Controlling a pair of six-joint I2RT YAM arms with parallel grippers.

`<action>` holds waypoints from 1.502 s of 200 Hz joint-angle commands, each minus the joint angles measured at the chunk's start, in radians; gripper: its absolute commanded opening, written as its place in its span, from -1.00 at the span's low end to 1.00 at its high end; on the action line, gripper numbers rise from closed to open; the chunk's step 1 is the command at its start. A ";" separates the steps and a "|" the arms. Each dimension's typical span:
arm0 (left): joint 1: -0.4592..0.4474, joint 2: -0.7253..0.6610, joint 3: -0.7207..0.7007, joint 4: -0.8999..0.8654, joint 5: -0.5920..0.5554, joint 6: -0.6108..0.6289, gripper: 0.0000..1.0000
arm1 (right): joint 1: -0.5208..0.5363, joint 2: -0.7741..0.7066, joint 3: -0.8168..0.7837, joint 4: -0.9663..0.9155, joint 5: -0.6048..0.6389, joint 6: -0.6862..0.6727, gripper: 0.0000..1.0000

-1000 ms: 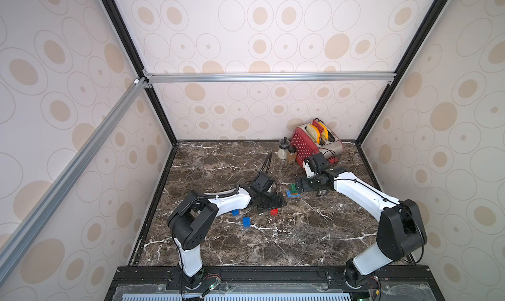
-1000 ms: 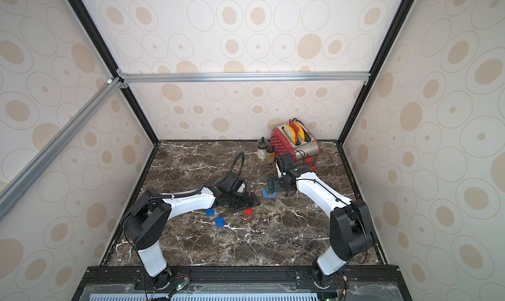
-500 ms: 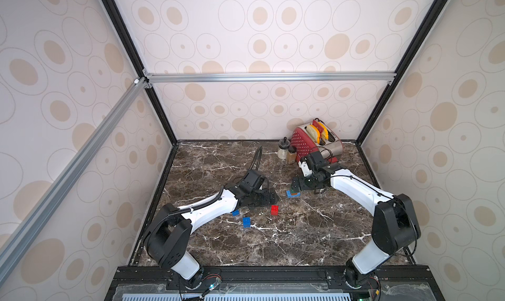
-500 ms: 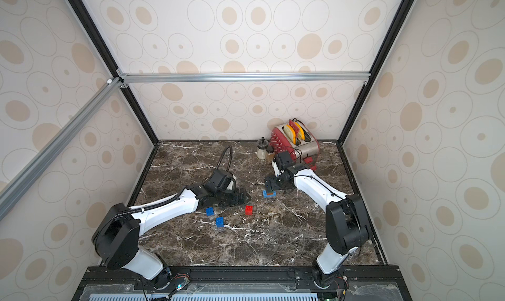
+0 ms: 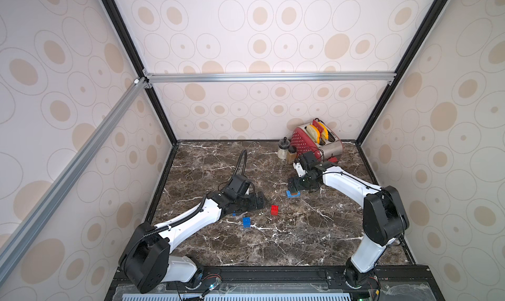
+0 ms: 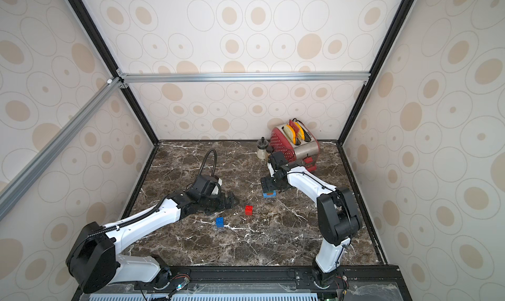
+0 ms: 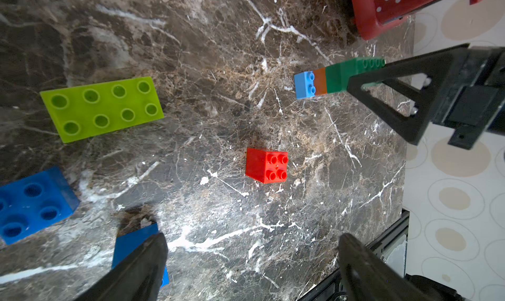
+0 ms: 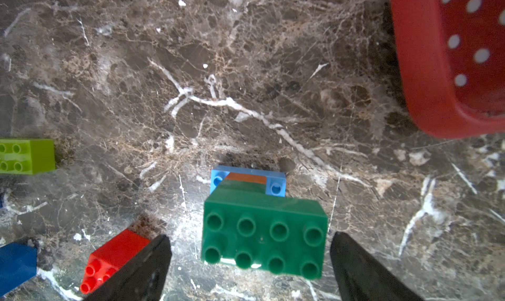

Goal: Assemble the letter f with lego
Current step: Pick up the lego brick from the center of the board.

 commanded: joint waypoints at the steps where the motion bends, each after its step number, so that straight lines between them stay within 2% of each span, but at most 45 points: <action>1: 0.009 0.001 -0.015 -0.005 0.008 0.019 0.98 | 0.006 0.021 0.020 -0.027 0.023 -0.008 0.87; 91: 0.015 0.010 -0.023 0.007 0.019 0.010 0.98 | 0.010 0.051 0.037 -0.043 0.025 0.001 0.66; 148: 0.021 0.014 -0.029 0.010 0.016 0.011 0.98 | 0.019 0.047 0.047 -0.060 0.040 0.003 0.36; 227: 0.031 0.019 -0.029 0.022 0.005 0.003 0.98 | 0.049 -0.001 0.123 -0.180 0.100 0.069 0.30; 277: 0.079 -0.074 -0.015 -0.053 -0.047 -0.064 0.98 | 0.140 -0.060 0.149 -0.242 0.190 0.204 0.29; 300: 0.133 -0.113 -0.019 -0.073 0.001 -0.076 0.98 | 0.196 -0.066 0.170 -0.259 0.212 0.262 0.29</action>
